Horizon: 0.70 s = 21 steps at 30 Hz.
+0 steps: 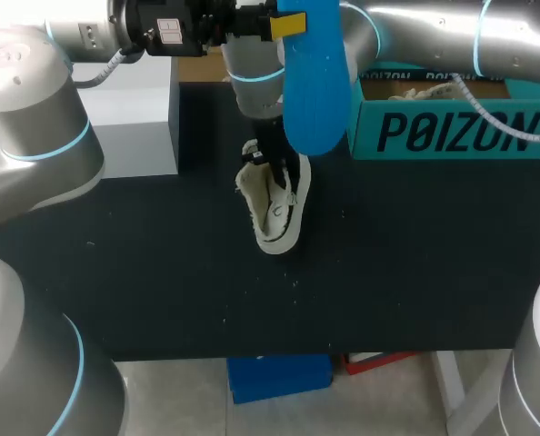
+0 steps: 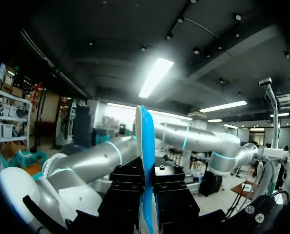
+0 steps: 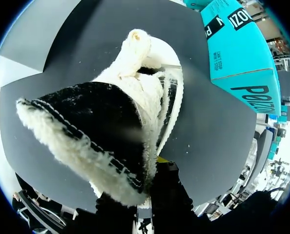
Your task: Take the shoe out of the shoebox, open the shoe tongue, remove and reinsert the insole, then place the shoe into the shoebox
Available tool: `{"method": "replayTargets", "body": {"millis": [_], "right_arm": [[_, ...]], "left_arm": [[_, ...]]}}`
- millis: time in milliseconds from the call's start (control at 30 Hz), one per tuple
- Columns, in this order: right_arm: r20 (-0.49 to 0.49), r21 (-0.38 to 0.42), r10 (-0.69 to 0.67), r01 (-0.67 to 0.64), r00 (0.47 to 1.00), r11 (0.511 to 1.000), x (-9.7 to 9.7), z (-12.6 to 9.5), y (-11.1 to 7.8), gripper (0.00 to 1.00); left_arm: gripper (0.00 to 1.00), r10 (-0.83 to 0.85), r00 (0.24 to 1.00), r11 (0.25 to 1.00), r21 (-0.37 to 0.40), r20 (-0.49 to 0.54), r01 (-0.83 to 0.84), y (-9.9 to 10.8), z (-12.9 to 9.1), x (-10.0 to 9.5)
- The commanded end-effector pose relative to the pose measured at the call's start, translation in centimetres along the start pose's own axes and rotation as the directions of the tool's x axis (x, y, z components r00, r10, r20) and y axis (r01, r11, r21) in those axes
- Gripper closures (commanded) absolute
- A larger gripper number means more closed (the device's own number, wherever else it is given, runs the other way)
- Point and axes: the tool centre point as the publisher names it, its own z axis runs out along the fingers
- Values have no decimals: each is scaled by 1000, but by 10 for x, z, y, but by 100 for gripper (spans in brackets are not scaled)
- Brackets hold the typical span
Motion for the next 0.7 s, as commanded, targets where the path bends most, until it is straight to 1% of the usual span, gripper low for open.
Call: {"method": "replayTargets", "body": {"millis": [33,67,100,133,267,367,467,600,700], "right_arm": [[-36,-45,3,-5,999,999,-6,4,-5,88],[-50,-52,6,-9,999,999,-8,4,-5,62],[-67,-55,11,-15,998,998,-11,3,-6,15],[-81,-62,15,-20,997,998,-13,3,-6,0],[-181,-62,49,-61,982,996,-23,-2,-9,0],[-291,-59,74,-95,954,994,-32,-10,-11,0],[-417,-69,89,-129,904,989,-40,-22,-13,0],[-536,-94,77,-150,841,984,-47,-37,-17,0],[-636,-111,58,-165,769,980,-51,-46,-19,0]], "left_arm": [[100,2,1000,1000,2,3,-2,1,1,0],[100,2,1000,1000,2,3,-2,1,1,0],[100,2,1000,1000,2,3,-2,1,1,0],[100,2,1000,1000,2,3,-2,1,1,0],[100,2,1000,1000,2,3,-2,1,1,0],[100,2,1000,1000,2,3,-2,1,1,0],[100,2,1000,1000,2,3,-2,1,1,0],[100,2,1000,1000,2,3,-2,1,1,0],[100,2,1000,1000,2,3,-2,1,1,0]]}}
